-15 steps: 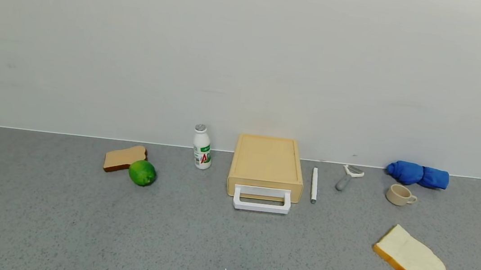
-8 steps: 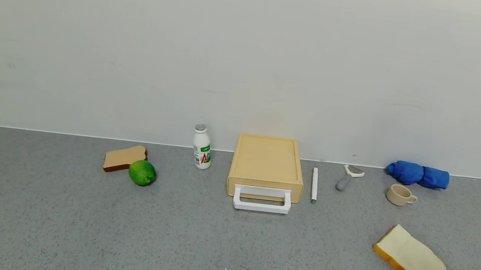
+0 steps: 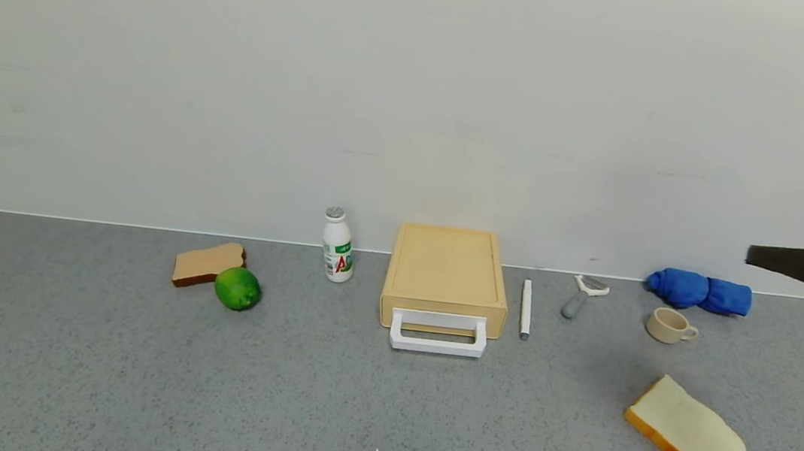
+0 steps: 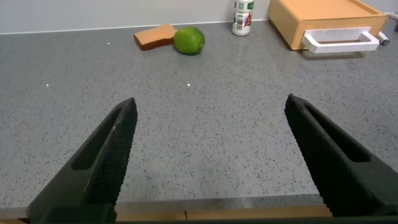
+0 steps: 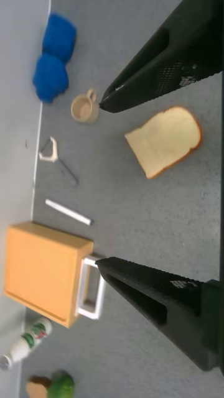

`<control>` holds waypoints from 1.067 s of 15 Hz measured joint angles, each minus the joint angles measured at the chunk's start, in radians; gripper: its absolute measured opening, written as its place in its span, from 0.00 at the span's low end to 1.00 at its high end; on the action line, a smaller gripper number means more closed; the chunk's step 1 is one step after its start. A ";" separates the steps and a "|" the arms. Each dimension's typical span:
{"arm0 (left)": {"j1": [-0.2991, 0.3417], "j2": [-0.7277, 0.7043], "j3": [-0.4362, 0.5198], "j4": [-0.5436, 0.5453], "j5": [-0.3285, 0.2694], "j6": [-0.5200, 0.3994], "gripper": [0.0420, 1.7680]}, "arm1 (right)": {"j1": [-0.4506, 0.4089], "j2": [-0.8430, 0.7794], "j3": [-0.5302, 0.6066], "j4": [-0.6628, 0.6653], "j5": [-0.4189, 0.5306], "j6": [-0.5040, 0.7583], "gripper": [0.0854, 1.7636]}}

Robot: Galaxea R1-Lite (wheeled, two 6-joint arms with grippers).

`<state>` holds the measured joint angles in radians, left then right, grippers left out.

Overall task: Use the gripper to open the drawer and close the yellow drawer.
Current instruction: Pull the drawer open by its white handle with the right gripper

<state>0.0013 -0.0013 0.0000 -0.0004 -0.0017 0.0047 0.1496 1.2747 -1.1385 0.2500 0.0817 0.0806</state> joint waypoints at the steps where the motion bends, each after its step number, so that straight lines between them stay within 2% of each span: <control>1: 0.000 0.000 0.000 0.000 0.000 0.000 0.97 | 0.047 0.046 -0.014 0.002 -0.006 0.010 0.97; 6: 0.000 0.000 0.000 0.000 0.000 0.000 0.97 | 0.249 0.281 -0.096 0.002 -0.074 0.086 0.97; 12: 0.000 0.000 0.000 0.000 0.000 0.000 0.97 | 0.356 0.538 -0.289 0.005 -0.079 0.096 0.97; 13: 0.000 0.000 0.000 0.000 0.000 0.000 0.97 | 0.365 0.571 -0.315 0.006 -0.078 0.096 0.92; 16: 0.000 0.000 0.000 0.000 0.000 0.000 0.97 | 0.388 0.654 -0.395 0.053 -0.069 0.094 0.63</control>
<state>0.0013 -0.0013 0.0000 -0.0004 -0.0017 0.0043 0.5379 1.9291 -1.5336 0.3026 0.0123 0.1751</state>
